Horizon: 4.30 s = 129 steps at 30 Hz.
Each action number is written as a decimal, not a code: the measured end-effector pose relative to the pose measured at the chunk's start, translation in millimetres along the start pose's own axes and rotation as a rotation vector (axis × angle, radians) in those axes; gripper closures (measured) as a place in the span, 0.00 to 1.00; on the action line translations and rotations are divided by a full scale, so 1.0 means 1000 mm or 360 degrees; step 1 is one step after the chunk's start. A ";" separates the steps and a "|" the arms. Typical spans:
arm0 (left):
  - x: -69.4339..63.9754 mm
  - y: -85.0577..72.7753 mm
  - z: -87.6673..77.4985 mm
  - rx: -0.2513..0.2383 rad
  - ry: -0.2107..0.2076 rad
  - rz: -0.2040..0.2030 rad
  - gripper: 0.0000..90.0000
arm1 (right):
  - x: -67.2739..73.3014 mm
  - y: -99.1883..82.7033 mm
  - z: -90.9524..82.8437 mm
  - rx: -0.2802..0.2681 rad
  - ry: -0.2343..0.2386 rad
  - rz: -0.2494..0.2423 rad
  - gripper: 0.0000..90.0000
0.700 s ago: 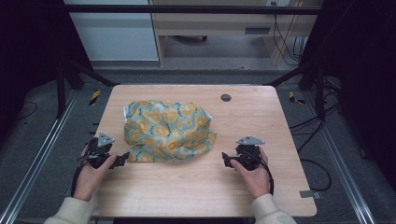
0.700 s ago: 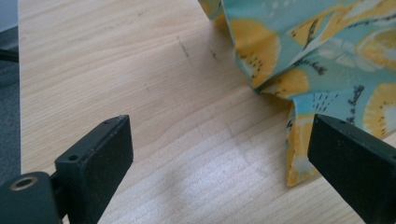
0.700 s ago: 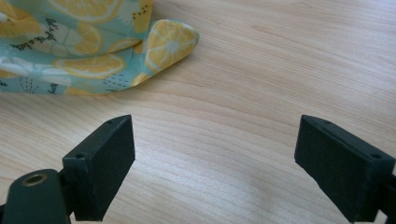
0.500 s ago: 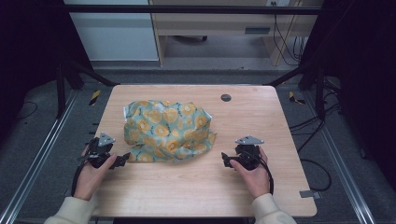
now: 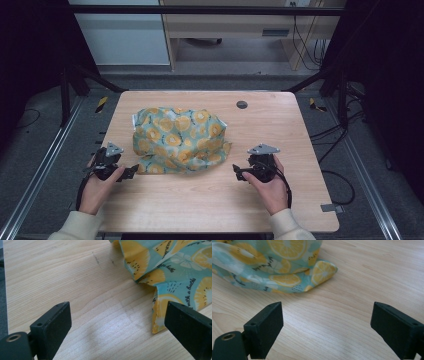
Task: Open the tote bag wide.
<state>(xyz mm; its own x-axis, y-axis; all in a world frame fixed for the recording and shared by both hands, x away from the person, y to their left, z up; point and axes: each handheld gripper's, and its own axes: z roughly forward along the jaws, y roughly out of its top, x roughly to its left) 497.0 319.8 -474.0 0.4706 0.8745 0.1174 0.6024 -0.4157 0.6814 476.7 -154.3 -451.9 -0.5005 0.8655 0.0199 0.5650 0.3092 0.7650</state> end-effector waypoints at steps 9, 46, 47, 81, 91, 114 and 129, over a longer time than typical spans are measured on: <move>0.001 0.000 -0.001 -0.0015 -0.0002 -0.0013 0.08 | 0.006 0.044 -0.009 -0.0015 0.0048 -0.0136 0.15; 0.008 0.000 -0.006 -0.0032 0.0012 -0.0058 0.09 | 0.066 0.173 0.029 -0.0024 0.0408 -0.0445 1.00; 0.010 0.000 -0.008 -0.0043 0.0014 -0.0068 0.10 | 0.070 0.171 0.021 -0.0045 0.0419 -0.0467 1.00; 0.024 -0.006 -0.011 -0.0041 0.0063 -0.0149 0.14 | 0.120 0.017 -0.015 0.0092 0.0580 -0.0578 1.00; 0.024 -0.007 -0.010 -0.0024 0.0059 -0.0145 0.14 | 0.110 0.019 -0.014 0.0114 0.0470 -0.0579 0.81; 0.022 -0.006 -0.008 -0.0017 0.0048 -0.0129 0.14 | 0.107 0.132 0.016 0.0028 0.0374 -0.0475 0.51; 0.023 -0.006 -0.008 -0.0018 0.0044 -0.0129 0.14 | 0.117 0.135 0.017 -0.0035 0.0465 -0.0508 0.98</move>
<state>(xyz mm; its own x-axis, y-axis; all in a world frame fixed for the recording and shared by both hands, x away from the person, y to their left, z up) 499.5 343.7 -469.7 0.4025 0.9118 0.0812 0.6305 -0.3405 0.6975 505.6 -4.2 -356.9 -0.8143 0.5791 -0.0410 0.3394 0.5322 0.7756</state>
